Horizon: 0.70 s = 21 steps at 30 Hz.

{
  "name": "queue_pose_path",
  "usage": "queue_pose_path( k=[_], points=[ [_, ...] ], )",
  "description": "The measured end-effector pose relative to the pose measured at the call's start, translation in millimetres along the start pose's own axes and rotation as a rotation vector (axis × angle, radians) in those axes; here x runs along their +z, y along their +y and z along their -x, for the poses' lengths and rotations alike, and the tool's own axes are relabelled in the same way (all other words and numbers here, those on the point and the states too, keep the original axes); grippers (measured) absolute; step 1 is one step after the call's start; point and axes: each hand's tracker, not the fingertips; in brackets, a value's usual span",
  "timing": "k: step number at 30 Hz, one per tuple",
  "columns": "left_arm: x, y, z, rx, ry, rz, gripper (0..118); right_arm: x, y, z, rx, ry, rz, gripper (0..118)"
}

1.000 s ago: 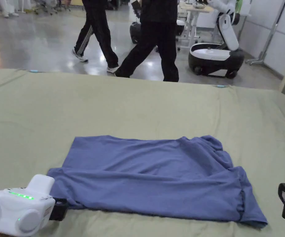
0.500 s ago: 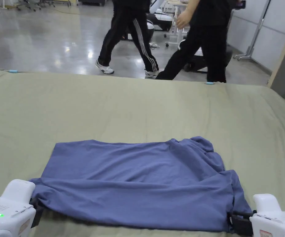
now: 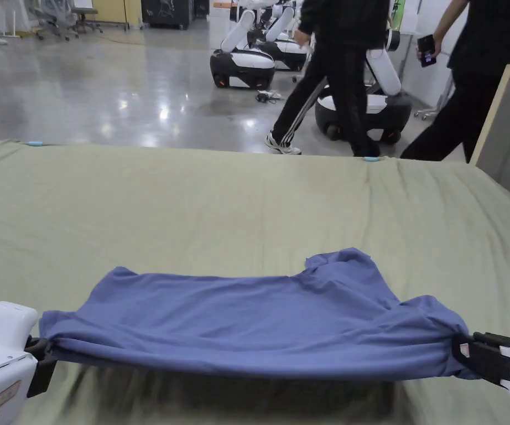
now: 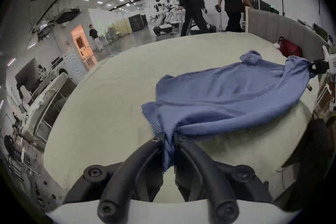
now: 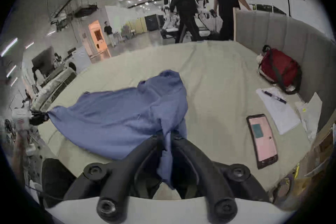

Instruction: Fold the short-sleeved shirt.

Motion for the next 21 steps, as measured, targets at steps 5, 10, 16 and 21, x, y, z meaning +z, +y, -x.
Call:
queue_pose_path(
  k=[5, 10, 16, 21],
  points=[
    [16, -39, -1, -0.02, -0.045, 0.057, 7, 16, -38, 2, 0.029, -0.005, 0.067, 10],
    [-12, -88, -9, 0.036, -0.074, 0.151, 7, -11, -92, 5, 0.001, -0.023, 0.134, 10],
    [9, -93, 1, 0.089, -0.027, 0.091, 98, 11, -87, 14, 0.164, -0.093, 0.093, 77],
    [52, -45, -9, 0.054, 0.076, -0.115, 105, 54, -40, 55, 0.201, -0.013, -0.189, 88]
  ],
)
